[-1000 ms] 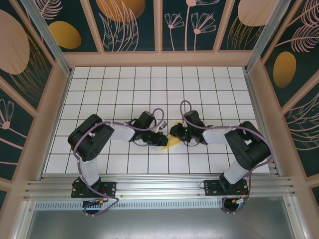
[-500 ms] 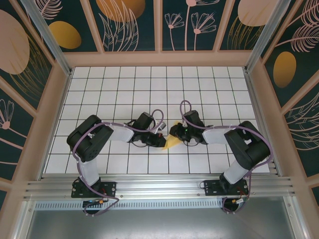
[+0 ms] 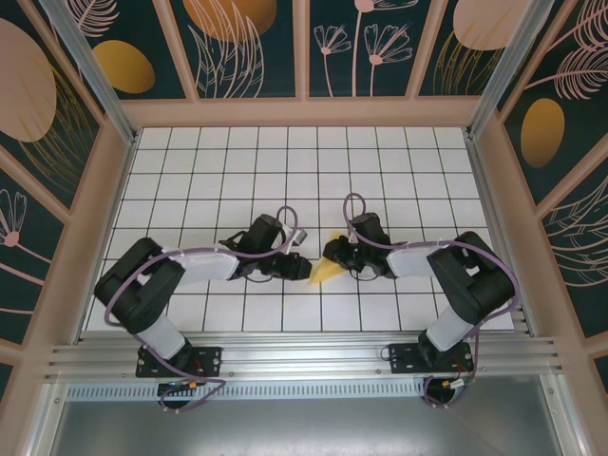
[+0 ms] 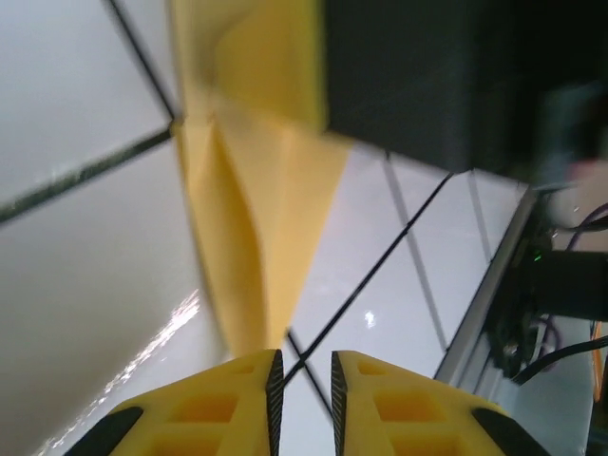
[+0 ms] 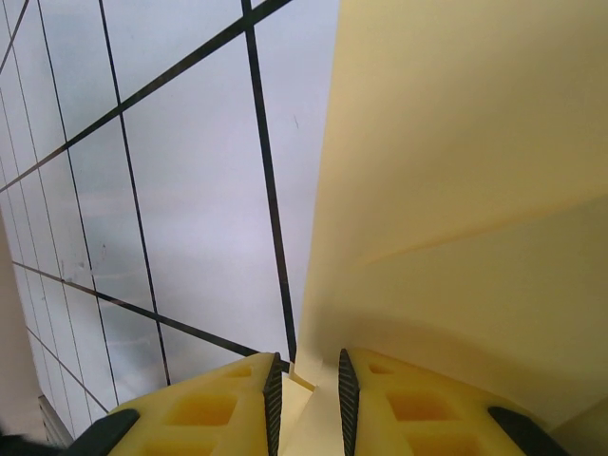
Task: Fold a paper plane with a square sheet of paper (pick it up from the middle)
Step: Fourth fold the wing at the center of the table.
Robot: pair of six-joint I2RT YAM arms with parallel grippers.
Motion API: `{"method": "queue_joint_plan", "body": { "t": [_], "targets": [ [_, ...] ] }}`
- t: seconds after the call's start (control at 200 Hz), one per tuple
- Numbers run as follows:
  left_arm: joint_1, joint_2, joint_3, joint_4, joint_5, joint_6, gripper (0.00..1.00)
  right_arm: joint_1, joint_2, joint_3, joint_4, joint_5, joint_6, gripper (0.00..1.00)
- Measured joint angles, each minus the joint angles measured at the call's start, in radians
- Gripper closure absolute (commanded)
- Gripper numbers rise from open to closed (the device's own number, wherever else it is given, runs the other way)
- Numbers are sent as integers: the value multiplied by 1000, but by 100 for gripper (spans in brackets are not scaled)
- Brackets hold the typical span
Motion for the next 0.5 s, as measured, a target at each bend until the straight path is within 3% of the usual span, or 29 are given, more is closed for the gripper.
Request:
{"method": "queue_joint_plan", "body": {
  "t": [0.175, 0.5],
  "targets": [
    [0, -60, 11, 67, -28, -87, 93, 0, 0, -8, 16, 0, 0, 73],
    [-12, 82, 43, 182, 11, -195, 92, 0, 0, -17, 37, 0, 2, 74]
  ]
}}
